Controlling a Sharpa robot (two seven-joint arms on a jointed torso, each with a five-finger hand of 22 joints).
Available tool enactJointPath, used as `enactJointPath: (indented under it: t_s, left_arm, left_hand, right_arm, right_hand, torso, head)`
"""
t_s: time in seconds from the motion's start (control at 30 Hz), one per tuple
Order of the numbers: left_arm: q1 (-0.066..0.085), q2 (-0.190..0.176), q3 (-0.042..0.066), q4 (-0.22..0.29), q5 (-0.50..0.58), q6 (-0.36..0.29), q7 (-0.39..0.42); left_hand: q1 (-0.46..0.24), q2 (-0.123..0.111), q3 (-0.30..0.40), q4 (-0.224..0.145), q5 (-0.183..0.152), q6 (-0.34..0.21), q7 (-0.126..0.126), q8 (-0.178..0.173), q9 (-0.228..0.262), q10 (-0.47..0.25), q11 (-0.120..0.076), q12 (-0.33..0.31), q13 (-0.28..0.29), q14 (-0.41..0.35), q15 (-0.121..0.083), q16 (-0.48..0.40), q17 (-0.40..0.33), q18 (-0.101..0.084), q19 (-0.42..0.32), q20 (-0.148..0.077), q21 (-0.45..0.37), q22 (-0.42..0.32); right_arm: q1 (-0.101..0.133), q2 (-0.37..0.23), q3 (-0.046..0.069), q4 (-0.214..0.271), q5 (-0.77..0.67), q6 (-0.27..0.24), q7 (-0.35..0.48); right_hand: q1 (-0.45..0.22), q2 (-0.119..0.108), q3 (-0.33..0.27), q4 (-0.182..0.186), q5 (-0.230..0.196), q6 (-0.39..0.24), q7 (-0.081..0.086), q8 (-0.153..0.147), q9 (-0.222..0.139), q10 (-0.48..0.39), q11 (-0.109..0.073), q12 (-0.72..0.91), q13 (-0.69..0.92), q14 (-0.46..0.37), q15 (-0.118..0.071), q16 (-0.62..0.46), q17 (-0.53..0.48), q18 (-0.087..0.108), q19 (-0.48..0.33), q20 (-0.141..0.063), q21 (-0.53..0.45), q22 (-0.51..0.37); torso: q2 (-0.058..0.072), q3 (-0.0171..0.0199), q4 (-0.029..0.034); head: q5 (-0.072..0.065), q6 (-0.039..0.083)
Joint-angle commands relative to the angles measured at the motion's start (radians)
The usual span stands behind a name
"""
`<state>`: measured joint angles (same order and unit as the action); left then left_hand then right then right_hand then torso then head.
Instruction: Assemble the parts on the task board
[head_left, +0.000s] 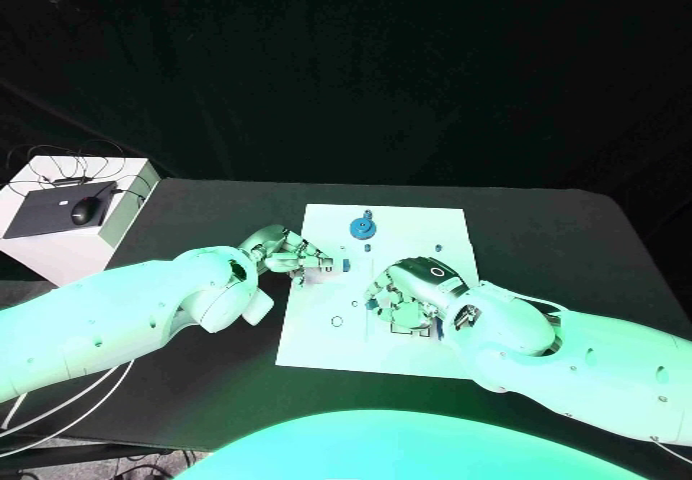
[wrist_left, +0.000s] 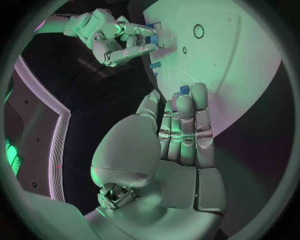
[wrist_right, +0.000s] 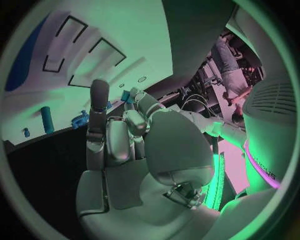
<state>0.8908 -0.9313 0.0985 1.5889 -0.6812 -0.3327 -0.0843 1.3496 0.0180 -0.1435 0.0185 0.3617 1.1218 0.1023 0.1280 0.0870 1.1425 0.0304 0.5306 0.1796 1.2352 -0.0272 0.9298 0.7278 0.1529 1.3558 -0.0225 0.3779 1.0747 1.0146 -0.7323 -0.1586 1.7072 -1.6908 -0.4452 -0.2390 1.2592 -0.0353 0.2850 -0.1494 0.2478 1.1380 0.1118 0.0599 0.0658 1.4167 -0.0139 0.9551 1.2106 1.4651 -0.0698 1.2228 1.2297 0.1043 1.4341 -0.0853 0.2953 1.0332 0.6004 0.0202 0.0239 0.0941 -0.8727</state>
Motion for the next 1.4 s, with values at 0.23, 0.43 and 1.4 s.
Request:
enactJointPath:
  t_s: [0.23,0.43,1.4]
  left_arm:
    - [-0.004,-0.001,0.001,0.011,0.024,0.12,-0.113]
    - [-0.005,0.001,0.001,0.013,0.084,0.147,-0.133]
    - [-0.004,0.061,0.0,0.013,0.254,0.102,-0.119]
  left_hand:
    - [-0.039,0.001,-0.06,0.041,-0.003,0.026,-0.003,-0.017,-0.002,0.046,-0.008,-0.01,0.006,0.038,-0.01,0.014,0.011,0.02,0.032,-0.009,0.01,0.003]
    - [-0.041,0.007,-0.081,0.054,-0.005,0.037,-0.008,-0.064,-0.01,0.071,-0.029,0.083,0.101,0.07,-0.026,0.043,0.063,0.017,0.046,-0.028,0.052,0.039]
    - [-0.031,-0.017,-0.074,0.049,-0.018,-0.061,0.021,-0.061,-0.02,0.06,-0.015,0.109,0.167,0.077,-0.017,0.018,0.111,0.027,0.036,-0.014,0.098,0.072]
  right_arm:
    - [0.0,0.015,0.009,-0.037,0.069,-0.113,-0.007]
    - [0.0,0.024,0.011,-0.057,0.08,-0.12,-0.006]
    - [0.0,0.067,0.018,-0.11,0.13,-0.118,-0.006]
  right_hand:
    - [0.004,-0.009,0.002,-0.006,0.007,-0.008,0.0,0.002,0.0,-0.001,0.002,-0.01,-0.004,0.001,-0.002,-0.002,-0.004,0.012,0.003,0.002,-0.007,0.005]
    - [0.004,-0.01,0.001,-0.008,0.007,-0.007,0.0,0.002,0.001,-0.001,0.003,-0.009,-0.003,0.002,-0.002,-0.002,-0.003,0.012,0.003,0.002,-0.008,0.007]
    - [0.005,-0.011,-0.002,-0.013,0.008,-0.01,0.001,0.002,0.0,0.0,0.003,-0.007,-0.002,0.002,-0.001,-0.002,-0.004,0.014,0.007,0.003,-0.017,0.019]
  torso:
    - [0.0,0.0003,-0.0008]
    - [0.0,0.0005,-0.0007]
    - [0.0,0.0009,-0.0017]
  head:
    - [-0.002,0.0]
    - [-0.004,0.0]
    - [-0.01,0.0]
